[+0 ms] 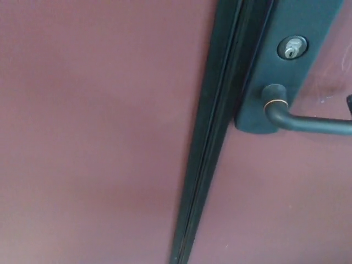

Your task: The robot walks towards the door handle and put its right hand on it and twist the handle

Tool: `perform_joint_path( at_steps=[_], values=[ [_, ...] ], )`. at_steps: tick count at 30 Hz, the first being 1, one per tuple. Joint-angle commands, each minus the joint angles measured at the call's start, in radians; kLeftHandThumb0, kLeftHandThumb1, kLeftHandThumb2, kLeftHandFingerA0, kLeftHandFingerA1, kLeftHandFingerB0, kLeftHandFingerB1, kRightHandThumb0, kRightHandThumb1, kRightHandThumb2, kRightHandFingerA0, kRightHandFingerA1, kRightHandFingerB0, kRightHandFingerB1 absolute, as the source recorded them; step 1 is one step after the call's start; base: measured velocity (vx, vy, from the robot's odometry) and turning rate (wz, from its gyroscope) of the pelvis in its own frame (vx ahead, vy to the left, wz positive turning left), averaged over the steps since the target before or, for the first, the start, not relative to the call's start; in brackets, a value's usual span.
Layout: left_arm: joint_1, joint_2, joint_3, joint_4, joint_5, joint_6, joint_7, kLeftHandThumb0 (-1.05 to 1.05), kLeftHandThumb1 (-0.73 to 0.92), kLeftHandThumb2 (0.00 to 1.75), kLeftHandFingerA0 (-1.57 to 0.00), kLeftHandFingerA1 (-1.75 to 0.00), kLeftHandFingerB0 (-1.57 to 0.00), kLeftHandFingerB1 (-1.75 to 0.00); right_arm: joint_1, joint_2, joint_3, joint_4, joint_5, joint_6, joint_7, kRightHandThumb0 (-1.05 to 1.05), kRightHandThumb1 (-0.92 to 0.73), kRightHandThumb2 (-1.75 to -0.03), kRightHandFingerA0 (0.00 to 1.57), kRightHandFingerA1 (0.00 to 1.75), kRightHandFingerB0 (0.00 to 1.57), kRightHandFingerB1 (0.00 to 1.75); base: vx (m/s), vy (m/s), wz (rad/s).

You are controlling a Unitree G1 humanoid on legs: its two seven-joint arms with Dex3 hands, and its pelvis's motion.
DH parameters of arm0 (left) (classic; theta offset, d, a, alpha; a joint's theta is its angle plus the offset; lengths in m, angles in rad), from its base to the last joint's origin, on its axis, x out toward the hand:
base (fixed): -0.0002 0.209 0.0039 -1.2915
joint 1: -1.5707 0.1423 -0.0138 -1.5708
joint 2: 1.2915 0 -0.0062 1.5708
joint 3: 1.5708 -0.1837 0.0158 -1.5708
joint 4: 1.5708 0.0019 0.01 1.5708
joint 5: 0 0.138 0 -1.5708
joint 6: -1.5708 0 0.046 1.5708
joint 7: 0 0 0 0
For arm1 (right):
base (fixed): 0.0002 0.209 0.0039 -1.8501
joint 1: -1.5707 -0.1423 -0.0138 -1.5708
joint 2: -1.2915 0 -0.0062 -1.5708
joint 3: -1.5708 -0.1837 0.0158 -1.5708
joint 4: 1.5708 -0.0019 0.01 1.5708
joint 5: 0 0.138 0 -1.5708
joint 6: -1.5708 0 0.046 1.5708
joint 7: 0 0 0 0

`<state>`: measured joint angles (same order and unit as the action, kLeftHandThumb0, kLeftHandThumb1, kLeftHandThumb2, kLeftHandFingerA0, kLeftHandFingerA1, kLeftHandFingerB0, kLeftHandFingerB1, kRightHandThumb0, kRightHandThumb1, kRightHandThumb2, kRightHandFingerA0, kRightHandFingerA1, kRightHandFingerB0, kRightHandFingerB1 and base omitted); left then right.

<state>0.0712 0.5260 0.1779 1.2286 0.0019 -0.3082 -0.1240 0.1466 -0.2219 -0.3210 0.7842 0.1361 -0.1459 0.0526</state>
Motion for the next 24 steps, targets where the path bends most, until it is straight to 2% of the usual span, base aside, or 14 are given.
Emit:
perform_joint_path(
  at_steps=[1, 12, 18, 24],
  values=[
    [0.01, -0.004, -0.004, -0.002, 0.006, -0.001, -0.004, -0.36, 0.39, 0.66, -0.58, -0.56, -0.46, -0.49, 0.0, -0.003, -0.001, 0.008, 0.003, -0.013, 0.001, -0.32, -0.58, -0.66, 0.39, 0.43, 0.38, 0.42, 0.06, -0.175, 0.07],
    [0.002, -0.005, 0.003, 0.008, -0.001, -0.001, -0.005, -0.36, 0.39, 0.67, -0.59, -0.56, -0.46, -0.49, -0.017, -0.004, 0.01, 0.013, -0.004, -0.014, -0.002, -0.32, -0.58, -0.66, 0.39, 0.43, 0.38, 0.42, 0.02, 0.016, -0.02],
    [0.003, -0.002, -0.001, 0.007, 0.004, 0.005, -0.006, -0.36, 0.39, 0.66, -0.59, -0.56, -0.46, -0.49, -0.026, -0.006, 0.009, 0.023, 0.0, -0.01, -0.001, -0.32, -0.58, -0.66, 0.39, 0.43, 0.38, 0.42, 0.04, 0.178, -0.04],
    [0.003, 0.003, -0.008, 0.004, 0.009, 0.002, -0.004, -0.36, 0.39, 0.67, -0.6, -0.56, -0.46, -0.49, -0.029, -0.004, 0.011, 0.026, -0.001, -0.01, -0.004, -0.32, -0.58, -0.66, 0.39, 0.43, 0.38, 0.42, 0.03, 0.015, 0.02]
  ],
)
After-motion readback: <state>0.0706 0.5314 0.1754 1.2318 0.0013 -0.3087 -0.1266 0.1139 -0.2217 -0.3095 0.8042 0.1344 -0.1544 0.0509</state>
